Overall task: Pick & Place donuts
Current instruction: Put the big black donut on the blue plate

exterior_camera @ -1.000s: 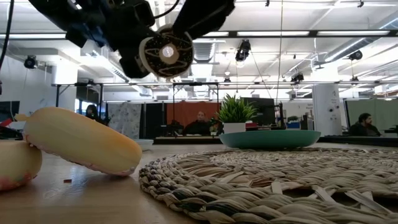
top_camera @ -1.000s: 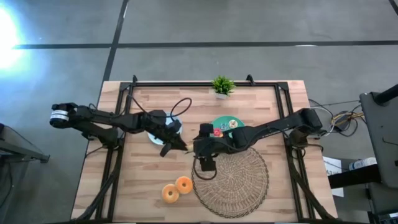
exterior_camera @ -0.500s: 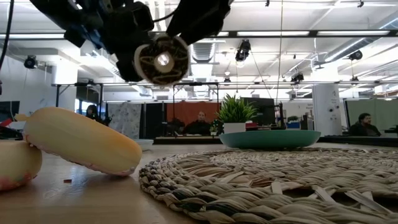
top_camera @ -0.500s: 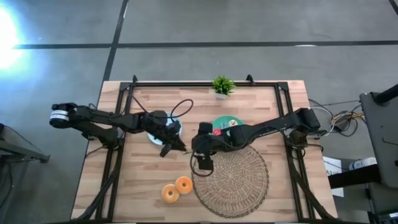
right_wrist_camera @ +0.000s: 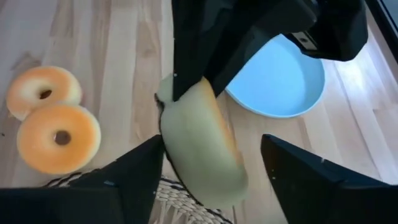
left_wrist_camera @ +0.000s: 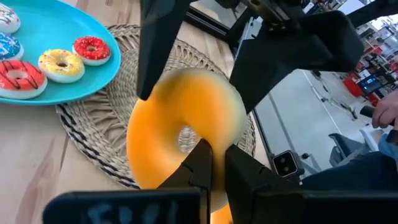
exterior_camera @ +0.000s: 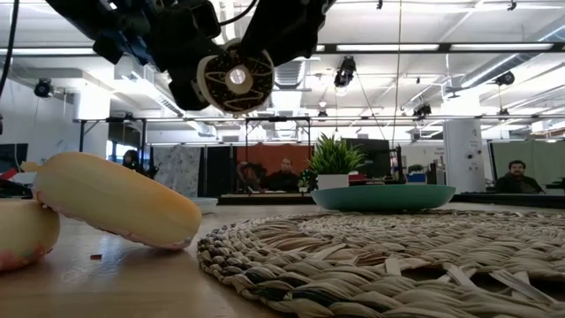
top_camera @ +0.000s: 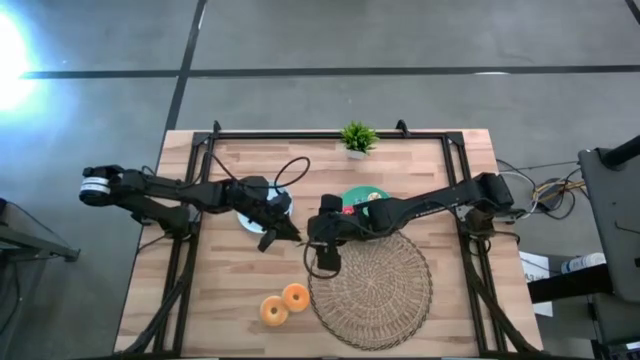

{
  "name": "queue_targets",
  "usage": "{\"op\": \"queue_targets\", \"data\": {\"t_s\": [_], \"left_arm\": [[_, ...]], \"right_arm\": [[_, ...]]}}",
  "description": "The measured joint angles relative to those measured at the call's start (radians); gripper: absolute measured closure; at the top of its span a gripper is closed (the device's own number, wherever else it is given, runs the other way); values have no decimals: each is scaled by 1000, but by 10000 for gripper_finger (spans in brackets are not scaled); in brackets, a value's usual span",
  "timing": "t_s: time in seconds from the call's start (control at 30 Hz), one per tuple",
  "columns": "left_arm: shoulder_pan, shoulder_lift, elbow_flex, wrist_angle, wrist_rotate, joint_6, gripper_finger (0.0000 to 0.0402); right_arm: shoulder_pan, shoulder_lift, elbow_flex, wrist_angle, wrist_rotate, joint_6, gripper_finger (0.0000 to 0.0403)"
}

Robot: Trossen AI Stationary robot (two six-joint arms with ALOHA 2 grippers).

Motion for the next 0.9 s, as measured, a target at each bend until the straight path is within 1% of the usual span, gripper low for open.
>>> {"op": "queue_targets", "data": {"t_s": [0.1, 0.23, 0.3, 0.43, 0.5, 0.6, 0.7, 0.77, 0.83, 0.9], "left_arm": [[0, 0, 0, 0, -8, -18, 384], [-1, -4, 0, -21, -112, -47, 356], [0, -10, 0, -38, -147, -48, 337], [-3, -45, 0, -71, -157, -56, 298], [-3, -78, 0, -136, -163, -57, 282], [-5, -144, 0, -270, -195, -70, 270], [-22, -231, -1, -384, -241, -95, 269], [-52, -299, -1, -440, -302, -116, 269], [-96, -365, -2, -452, -390, -136, 269], [-151, -429, -2, -466, -491, -148, 269]], "right_arm": [[-3, 0, 0, 0, -2, 1, 174], [-5, 0, -1, -3, -4, 3, 218], [-5, 0, -1, -7, -4, 3, 238], [-4, 0, -1, -19, -10, 5, 276], [-6, 0, -1, -34, -15, 32, 293], [-20, 0, -1, -54, -16, 131, 319], [-53, 0, -5, -48, -15, 249, 345], [-85, 0, -12, -28, -15, 336, 359], [-125, 0, -27, 20, -26, 419, 369], [-172, 2, -48, 103, -83, 483, 373]]}}
